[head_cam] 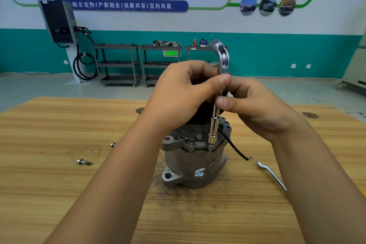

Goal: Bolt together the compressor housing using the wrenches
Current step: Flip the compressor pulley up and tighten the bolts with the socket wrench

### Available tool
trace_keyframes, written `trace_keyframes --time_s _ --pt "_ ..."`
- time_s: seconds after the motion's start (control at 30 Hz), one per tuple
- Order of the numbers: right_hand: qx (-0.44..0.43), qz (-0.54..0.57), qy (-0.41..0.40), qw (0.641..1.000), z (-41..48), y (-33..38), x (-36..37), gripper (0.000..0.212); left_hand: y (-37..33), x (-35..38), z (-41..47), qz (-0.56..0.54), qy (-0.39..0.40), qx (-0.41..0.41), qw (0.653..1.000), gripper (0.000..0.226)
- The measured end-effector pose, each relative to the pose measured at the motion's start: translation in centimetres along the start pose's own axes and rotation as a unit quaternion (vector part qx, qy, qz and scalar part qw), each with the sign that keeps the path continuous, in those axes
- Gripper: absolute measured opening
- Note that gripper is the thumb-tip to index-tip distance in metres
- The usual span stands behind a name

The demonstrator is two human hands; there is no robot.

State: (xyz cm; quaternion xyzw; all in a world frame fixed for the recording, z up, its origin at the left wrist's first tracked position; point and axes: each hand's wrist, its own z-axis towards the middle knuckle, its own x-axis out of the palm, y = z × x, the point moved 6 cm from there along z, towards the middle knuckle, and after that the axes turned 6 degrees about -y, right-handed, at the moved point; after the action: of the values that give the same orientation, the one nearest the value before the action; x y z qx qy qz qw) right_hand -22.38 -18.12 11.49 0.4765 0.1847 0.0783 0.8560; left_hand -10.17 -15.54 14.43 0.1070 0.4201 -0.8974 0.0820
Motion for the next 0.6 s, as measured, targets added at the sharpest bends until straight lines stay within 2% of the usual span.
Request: trace_keyframes --time_s 0.1,0.2,0.23,0.3,0.4,0.43,0.53,0.6 --pt "-0.002 -0.003 0.007 1.000 -0.06 -0.27 -0.21 0.021 0.04 -0.02 0.11 0.022 0.026 0.010 0.999 0.015" --pt "-0.005 0.002 -0.003 1.000 -0.09 -0.18 -0.20 0.015 -0.11 0.07 0.02 0.007 0.050 0.005 0.999 0.016" --pt "-0.008 -0.003 -0.011 1.000 -0.06 -0.06 -0.19 0.024 -0.13 0.07 -0.01 0.003 0.046 0.002 0.999 0.018" --pt "-0.016 -0.022 -0.027 0.999 0.04 0.03 -0.28 0.055 -0.13 0.04 -0.06 -0.008 0.029 0.000 1.000 0.013" --pt "-0.020 -0.021 -0.016 0.999 0.10 -0.08 -0.16 0.064 -0.05 -0.05 0.00 -0.004 0.008 -0.002 1.000 0.010" --pt "-0.015 -0.014 -0.003 1.000 0.11 -0.18 -0.08 0.060 0.03 -0.05 0.04 0.000 0.009 0.000 1.000 0.008" --pt "-0.006 0.004 0.015 1.000 0.07 -0.40 -0.11 0.029 0.08 -0.17 0.08 0.013 0.020 0.000 1.000 0.011" --pt "-0.005 0.015 0.017 1.000 0.03 -0.37 -0.08 0.019 -0.04 -0.15 0.02 0.012 0.028 0.003 1.000 0.014"
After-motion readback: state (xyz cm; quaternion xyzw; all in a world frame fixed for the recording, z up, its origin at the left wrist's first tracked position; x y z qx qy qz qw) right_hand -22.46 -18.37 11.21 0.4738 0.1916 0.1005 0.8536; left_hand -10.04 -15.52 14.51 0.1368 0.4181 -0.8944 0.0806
